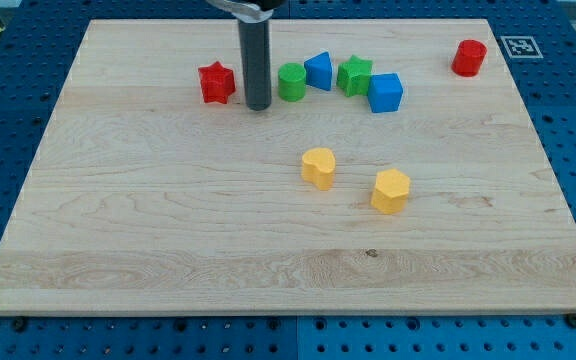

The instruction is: Push the green circle left below the green star

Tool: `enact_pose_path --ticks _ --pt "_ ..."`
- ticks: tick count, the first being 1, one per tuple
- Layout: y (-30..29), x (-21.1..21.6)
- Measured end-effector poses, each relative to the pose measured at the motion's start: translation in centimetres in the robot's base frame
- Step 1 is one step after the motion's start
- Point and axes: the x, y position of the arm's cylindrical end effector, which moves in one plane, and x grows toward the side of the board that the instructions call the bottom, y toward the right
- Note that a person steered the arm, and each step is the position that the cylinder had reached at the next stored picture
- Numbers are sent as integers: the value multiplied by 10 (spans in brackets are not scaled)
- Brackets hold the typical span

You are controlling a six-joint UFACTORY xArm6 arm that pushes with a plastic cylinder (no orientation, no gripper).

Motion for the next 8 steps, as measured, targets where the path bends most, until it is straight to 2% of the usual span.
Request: enact_pose_path --ticks 1,2,3,5,6,7,8 --pt "0 -28" --pt "2 -38" --pt "15 -38" --pt "76 -37" --pt "81 -33" --pt "61 -1" --pt "76 37"
